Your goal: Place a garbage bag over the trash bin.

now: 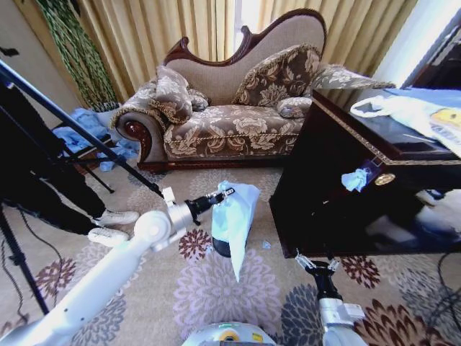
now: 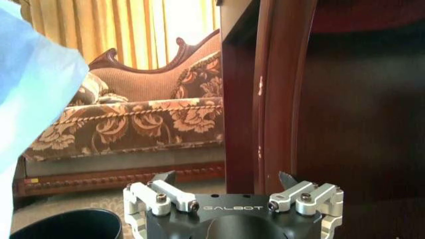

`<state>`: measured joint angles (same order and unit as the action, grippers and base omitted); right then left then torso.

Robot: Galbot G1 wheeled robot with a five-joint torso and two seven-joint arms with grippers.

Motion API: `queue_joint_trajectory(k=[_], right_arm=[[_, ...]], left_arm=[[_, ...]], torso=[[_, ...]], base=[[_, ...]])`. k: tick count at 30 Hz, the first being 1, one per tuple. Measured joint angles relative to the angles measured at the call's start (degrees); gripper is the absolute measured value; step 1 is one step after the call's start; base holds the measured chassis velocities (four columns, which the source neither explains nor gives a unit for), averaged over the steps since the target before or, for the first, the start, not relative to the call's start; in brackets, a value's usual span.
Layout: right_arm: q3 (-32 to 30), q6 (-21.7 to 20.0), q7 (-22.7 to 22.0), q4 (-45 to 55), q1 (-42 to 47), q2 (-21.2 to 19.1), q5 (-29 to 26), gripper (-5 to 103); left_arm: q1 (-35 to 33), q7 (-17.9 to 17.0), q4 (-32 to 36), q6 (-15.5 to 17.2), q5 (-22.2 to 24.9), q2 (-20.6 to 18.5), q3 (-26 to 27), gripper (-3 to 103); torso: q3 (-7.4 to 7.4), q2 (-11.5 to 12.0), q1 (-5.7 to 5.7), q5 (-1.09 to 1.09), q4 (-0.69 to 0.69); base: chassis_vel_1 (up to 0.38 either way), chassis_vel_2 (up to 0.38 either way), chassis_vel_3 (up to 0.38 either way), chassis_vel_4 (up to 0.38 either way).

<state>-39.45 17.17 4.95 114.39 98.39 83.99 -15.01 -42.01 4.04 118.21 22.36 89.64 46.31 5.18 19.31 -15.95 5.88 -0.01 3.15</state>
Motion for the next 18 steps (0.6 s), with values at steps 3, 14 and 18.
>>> queue_joint_trajectory(k=[3,14,18], right_arm=[[0.02,0.0,0.0,0.15,0.09,0.03,0.0,100],[0.55,0.08,0.11,0.22,0.32,0.37,0.48,100],[0.88,-0.01,0.12,0.21,0.04,0.37,0.69,100]], left_arm=[[1.49,0.3,0.26,0.23,0.07,-0.54,-0.3,0],[6.15,3.3,-2.11,0.06,0.08,-3.78,0.31,0],[8.0,4.31,-3.83,-0.06,0.06,-3.57,-0.12,0]], torso=[[0.0,0.0,0.0,0.0,0.0],[0.0,0.0,0.0,0.0,0.0],[0.0,0.0,0.0,0.01,-0.01]], base=[[0.0,0.0,0.0,0.0],[0.0,0.0,0.0,0.0],[0.0,0.0,0.0,0.0]])
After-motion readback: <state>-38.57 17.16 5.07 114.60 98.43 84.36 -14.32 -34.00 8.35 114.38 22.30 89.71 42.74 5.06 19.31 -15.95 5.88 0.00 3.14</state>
